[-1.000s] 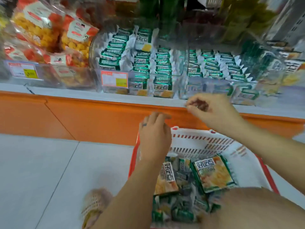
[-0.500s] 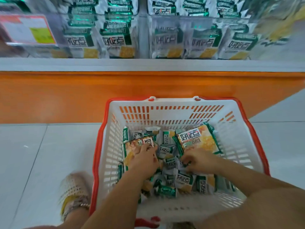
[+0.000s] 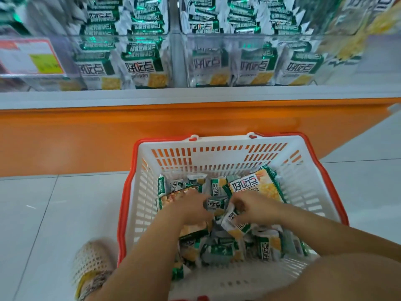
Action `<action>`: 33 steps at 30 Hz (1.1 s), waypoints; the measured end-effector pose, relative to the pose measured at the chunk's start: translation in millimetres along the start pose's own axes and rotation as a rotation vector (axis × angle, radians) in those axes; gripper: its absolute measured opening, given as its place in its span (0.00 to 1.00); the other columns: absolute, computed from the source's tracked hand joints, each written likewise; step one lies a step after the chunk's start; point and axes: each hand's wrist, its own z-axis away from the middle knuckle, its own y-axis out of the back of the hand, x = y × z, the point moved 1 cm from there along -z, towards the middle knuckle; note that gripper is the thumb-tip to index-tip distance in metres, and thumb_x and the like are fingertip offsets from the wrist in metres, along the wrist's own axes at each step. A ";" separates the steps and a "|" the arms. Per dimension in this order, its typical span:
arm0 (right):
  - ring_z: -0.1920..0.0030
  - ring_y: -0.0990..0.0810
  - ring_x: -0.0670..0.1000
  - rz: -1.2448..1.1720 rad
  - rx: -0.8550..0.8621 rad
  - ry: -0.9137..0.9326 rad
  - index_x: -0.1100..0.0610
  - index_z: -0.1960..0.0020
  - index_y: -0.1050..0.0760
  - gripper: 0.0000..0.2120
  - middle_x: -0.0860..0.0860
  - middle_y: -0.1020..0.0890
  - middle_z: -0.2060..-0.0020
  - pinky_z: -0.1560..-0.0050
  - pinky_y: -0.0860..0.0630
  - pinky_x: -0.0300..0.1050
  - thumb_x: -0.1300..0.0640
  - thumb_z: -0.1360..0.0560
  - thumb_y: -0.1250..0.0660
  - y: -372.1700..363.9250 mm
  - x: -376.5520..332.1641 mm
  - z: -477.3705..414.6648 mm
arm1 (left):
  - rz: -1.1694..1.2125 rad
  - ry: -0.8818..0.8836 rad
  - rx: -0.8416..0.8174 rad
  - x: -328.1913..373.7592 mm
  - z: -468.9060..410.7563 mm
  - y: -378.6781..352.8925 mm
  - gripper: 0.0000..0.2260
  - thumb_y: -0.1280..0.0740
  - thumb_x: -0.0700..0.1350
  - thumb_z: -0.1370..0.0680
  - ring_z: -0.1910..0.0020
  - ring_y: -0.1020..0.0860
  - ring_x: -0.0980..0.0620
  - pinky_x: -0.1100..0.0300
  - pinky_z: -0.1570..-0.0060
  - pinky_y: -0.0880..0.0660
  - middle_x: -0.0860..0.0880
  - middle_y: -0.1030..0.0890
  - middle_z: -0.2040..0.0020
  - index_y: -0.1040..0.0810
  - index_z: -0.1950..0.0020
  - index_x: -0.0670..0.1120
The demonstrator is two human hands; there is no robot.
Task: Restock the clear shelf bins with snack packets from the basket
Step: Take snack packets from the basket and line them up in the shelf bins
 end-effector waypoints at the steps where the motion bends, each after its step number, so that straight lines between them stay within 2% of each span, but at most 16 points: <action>1: 0.57 0.26 0.47 -0.050 0.044 0.016 0.53 0.46 0.28 0.13 0.46 0.26 0.55 0.60 0.30 0.39 0.51 0.27 0.29 14.3 -6.4 4.4 | 0.052 -0.061 -0.029 6.5 7.8 14.6 0.27 0.37 0.55 0.21 0.31 0.33 0.45 0.51 0.34 0.34 0.47 0.36 0.27 0.40 0.25 0.53; 4: 0.62 0.29 0.46 -0.106 0.166 0.100 0.48 0.54 0.31 0.09 0.46 0.29 0.59 0.62 0.33 0.41 0.51 0.26 0.30 57.6 -36.6 27.4 | 0.227 -0.178 -0.002 23.7 40.2 58.0 0.27 0.34 0.55 0.23 0.33 0.30 0.50 0.52 0.32 0.35 0.52 0.30 0.30 0.38 0.26 0.54; 7: 0.52 0.23 0.45 -0.221 0.269 0.160 0.47 0.44 0.29 0.15 0.45 0.25 0.51 0.50 0.26 0.43 0.50 0.28 0.29 91.6 -72.2 55.3 | 0.302 -0.286 0.138 32.6 75.0 89.7 0.24 0.32 0.53 0.24 0.39 0.26 0.55 0.54 0.35 0.31 0.55 0.26 0.35 0.33 0.29 0.54; 10: 0.61 0.24 0.37 -0.335 0.417 0.256 0.43 0.50 0.30 0.18 0.40 0.24 0.58 0.57 0.26 0.38 0.47 0.35 0.25 116.2 -109.3 84.2 | 0.328 -0.418 0.260 38.6 111.6 111.8 0.22 0.31 0.51 0.24 0.42 0.24 0.57 0.54 0.38 0.29 0.56 0.22 0.40 0.30 0.31 0.55; 13: 0.67 0.27 0.37 -0.371 0.534 0.344 0.48 0.53 0.29 0.16 0.36 0.24 0.68 0.66 0.30 0.32 0.48 0.36 0.26 136.1 -140.6 107.5 | 0.282 -0.460 0.340 41.1 145.9 131.8 0.17 0.33 0.54 0.24 0.45 0.23 0.56 0.51 0.41 0.27 0.58 0.20 0.46 0.26 0.36 0.57; 15: 0.67 0.27 0.40 -0.365 0.612 0.419 0.50 0.56 0.27 0.12 0.39 0.25 0.70 0.65 0.28 0.36 0.54 0.34 0.25 147.9 -157.9 118.1 | 0.232 -0.511 0.402 45.0 168.3 146.3 0.07 0.32 0.53 0.25 0.52 0.21 0.56 0.49 0.44 0.25 0.60 0.19 0.54 0.22 0.47 0.59; 17: 0.66 0.26 0.43 -0.348 0.675 0.474 0.50 0.58 0.26 0.11 0.43 0.24 0.68 0.60 0.25 0.41 0.57 0.34 0.25 158.7 -176.3 125.4 | 0.149 -0.549 0.454 50.2 189.1 162.0 0.04 0.31 0.52 0.25 0.54 0.20 0.54 0.49 0.45 0.24 0.56 0.18 0.56 0.21 0.51 0.56; 19: 0.64 0.25 0.43 -0.348 0.721 0.525 0.50 0.58 0.26 0.10 0.44 0.24 0.66 0.57 0.24 0.41 0.56 0.34 0.25 167.3 -194.5 128.4 | 0.035 -0.514 0.524 51.9 207.3 178.0 0.12 0.30 0.56 0.26 0.53 0.20 0.52 0.48 0.47 0.23 0.52 0.18 0.53 0.21 0.49 0.51; 21: 0.61 0.24 0.45 -0.355 0.779 0.567 0.48 0.57 0.27 0.11 0.44 0.23 0.63 0.56 0.24 0.43 0.51 0.35 0.25 174.7 -211.5 125.4 | -0.046 -0.481 0.622 47.6 221.8 196.4 0.22 0.32 0.62 0.29 0.52 0.20 0.45 0.43 0.48 0.23 0.46 0.19 0.51 0.23 0.46 0.46; 22: 0.59 0.24 0.45 -0.351 0.803 0.579 0.46 0.56 0.28 0.12 0.43 0.22 0.61 0.56 0.24 0.44 0.49 0.35 0.26 178.0 -219.4 121.6 | -0.063 -0.471 0.674 43.4 227.9 205.1 0.24 0.33 0.63 0.30 0.52 0.20 0.43 0.41 0.48 0.23 0.45 0.19 0.51 0.24 0.46 0.45; 24: 0.56 0.24 0.40 -0.328 0.832 0.588 0.45 0.54 0.31 0.14 0.42 0.23 0.54 0.58 0.26 0.41 0.52 0.32 0.26 183.9 -232.0 110.6 | -0.034 -0.481 0.745 32.0 235.6 220.7 0.23 0.33 0.62 0.29 0.55 0.21 0.42 0.41 0.49 0.24 0.42 0.19 0.51 0.24 0.46 0.44; 26: 0.60 0.27 0.33 -0.307 0.844 0.566 0.44 0.54 0.33 0.14 0.42 0.25 0.51 0.59 0.31 0.36 0.54 0.29 0.28 188.8 -242.1 96.3 | 0.046 -0.505 0.765 20.4 240.4 230.9 0.22 0.32 0.61 0.30 0.59 0.22 0.45 0.43 0.50 0.25 0.41 0.20 0.51 0.24 0.46 0.45; 28: 0.63 0.28 0.33 -0.319 0.842 0.557 0.44 0.54 0.33 0.13 0.41 0.26 0.53 0.61 0.33 0.35 0.55 0.28 0.29 193.5 -252.9 81.4 | 0.084 -0.497 0.788 7.6 239.0 239.1 0.22 0.32 0.62 0.32 0.57 0.21 0.48 0.45 0.49 0.25 0.44 0.20 0.50 0.23 0.47 0.48; 29: 0.63 0.27 0.34 -0.328 0.847 0.560 0.44 0.54 0.32 0.13 0.40 0.26 0.54 0.61 0.32 0.35 0.56 0.27 0.29 196.5 -258.9 74.5 | 0.097 -0.495 0.809 1.1 237.0 242.9 0.18 0.32 0.61 0.29 0.56 0.21 0.50 0.47 0.48 0.25 0.47 0.20 0.50 0.22 0.47 0.50; 31: 0.65 0.25 0.35 -0.329 0.881 0.551 0.48 0.52 0.31 0.11 0.41 0.25 0.53 0.64 0.30 0.31 0.59 0.26 0.30 206.1 -270.4 59.0 | 0.196 -0.520 0.904 -13.9 230.8 252.1 0.08 0.33 0.52 0.23 0.54 0.22 0.58 0.57 0.49 0.26 0.55 0.20 0.50 0.22 0.45 0.55; 33: 0.70 0.26 0.35 -0.323 0.958 0.506 0.52 0.50 0.30 0.10 0.42 0.25 0.53 0.71 0.32 0.27 0.60 0.26 0.31 221.8 -281.8 37.8 | 0.363 -0.513 1.086 -29.0 227.9 259.9 0.12 0.35 0.46 0.21 0.54 0.23 0.61 0.67 0.54 0.28 0.59 0.21 0.45 0.25 0.39 0.57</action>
